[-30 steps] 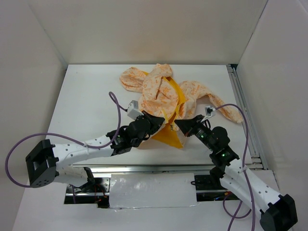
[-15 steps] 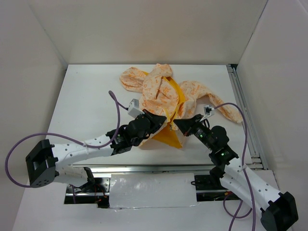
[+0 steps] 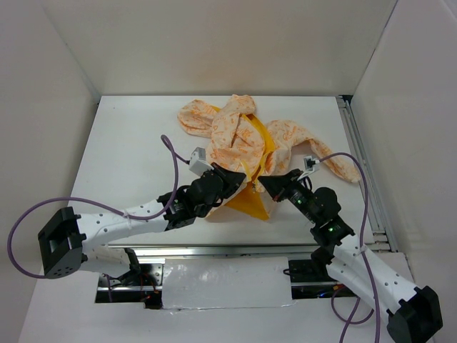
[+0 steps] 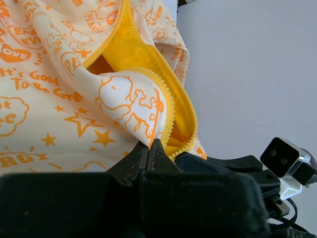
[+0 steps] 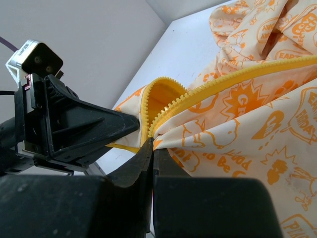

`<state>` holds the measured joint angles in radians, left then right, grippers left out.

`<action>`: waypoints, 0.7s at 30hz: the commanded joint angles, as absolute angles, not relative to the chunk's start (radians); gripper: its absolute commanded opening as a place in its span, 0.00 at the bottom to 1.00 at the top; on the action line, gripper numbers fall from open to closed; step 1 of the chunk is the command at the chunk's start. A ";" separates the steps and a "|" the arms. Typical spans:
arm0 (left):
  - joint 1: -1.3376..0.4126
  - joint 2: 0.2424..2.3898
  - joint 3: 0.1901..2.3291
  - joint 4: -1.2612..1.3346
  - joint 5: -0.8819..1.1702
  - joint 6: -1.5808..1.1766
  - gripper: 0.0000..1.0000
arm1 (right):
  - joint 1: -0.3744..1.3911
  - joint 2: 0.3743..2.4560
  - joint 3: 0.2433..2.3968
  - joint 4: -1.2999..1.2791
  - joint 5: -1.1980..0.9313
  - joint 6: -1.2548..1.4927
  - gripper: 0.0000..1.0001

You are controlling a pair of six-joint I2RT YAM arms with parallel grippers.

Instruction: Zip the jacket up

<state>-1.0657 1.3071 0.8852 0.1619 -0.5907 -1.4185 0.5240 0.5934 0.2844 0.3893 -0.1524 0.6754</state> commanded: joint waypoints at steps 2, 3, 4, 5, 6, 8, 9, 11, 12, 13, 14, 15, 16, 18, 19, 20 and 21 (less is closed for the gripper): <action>-1.071 1.276 0.881 0.227 -0.595 -1.416 0.00 | 0.535 0.607 0.341 0.480 -0.160 0.673 0.00; -1.071 1.278 0.881 0.221 -0.595 -1.420 0.00 | 0.535 0.609 0.339 0.486 -0.163 0.678 0.00; -1.071 1.284 0.884 0.219 -0.595 -1.424 0.00 | 0.537 0.611 0.344 0.488 -0.164 0.678 0.00; -1.071 1.284 0.885 0.216 -0.595 -1.424 0.00 | 0.537 0.612 0.345 0.488 -0.164 0.677 0.00; -1.071 1.285 0.887 0.212 -0.594 -1.424 0.00 | 0.537 0.611 0.345 0.488 -0.164 0.676 0.00; -1.071 1.282 0.887 0.209 -0.594 -1.425 0.00 | 0.537 0.609 0.348 0.488 -0.163 0.678 0.00; -1.071 1.281 0.879 0.212 -0.594 -1.431 0.00 | 0.538 0.607 0.351 0.483 -0.163 0.677 0.00; -1.072 1.272 0.870 0.233 -0.588 -1.417 0.00 | 0.535 0.611 0.354 0.480 -0.160 0.672 0.00; -1.071 1.269 0.865 0.239 -0.586 -1.413 0.00 | 0.537 0.611 0.357 0.483 -0.158 0.672 0.00; -1.072 1.269 0.868 0.238 -0.584 -1.414 0.00 | 0.535 0.611 0.357 0.483 -0.160 0.670 0.00; -1.071 1.269 0.868 0.235 -0.587 -1.417 0.00 | 0.538 0.611 0.360 0.480 -0.160 0.667 0.00; -1.071 1.267 0.870 0.229 -0.589 -1.416 0.00 | 0.537 0.611 0.362 0.474 -0.158 0.670 0.00; -1.071 1.267 0.871 0.224 -0.589 -1.420 0.00 | 0.538 0.609 0.362 0.476 -0.158 0.669 0.00; -1.072 1.261 0.868 0.233 -0.578 -1.414 0.00 | 0.537 0.611 0.362 0.474 -0.152 0.664 0.00; -1.072 1.259 0.856 0.247 -0.572 -1.402 0.00 | 0.537 0.612 0.362 0.472 -0.147 0.661 0.00; -1.071 1.252 0.851 0.258 -0.555 -1.398 0.00 | 0.538 0.614 0.367 0.472 -0.146 0.658 0.00; -1.072 1.250 0.845 0.268 -0.551 -1.393 0.00 | 0.537 0.621 0.370 0.472 -0.147 0.658 0.00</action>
<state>-1.0657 1.2934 0.8574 0.1875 -0.5659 -1.4151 0.5259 0.6140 0.3088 0.4084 -0.1532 0.6746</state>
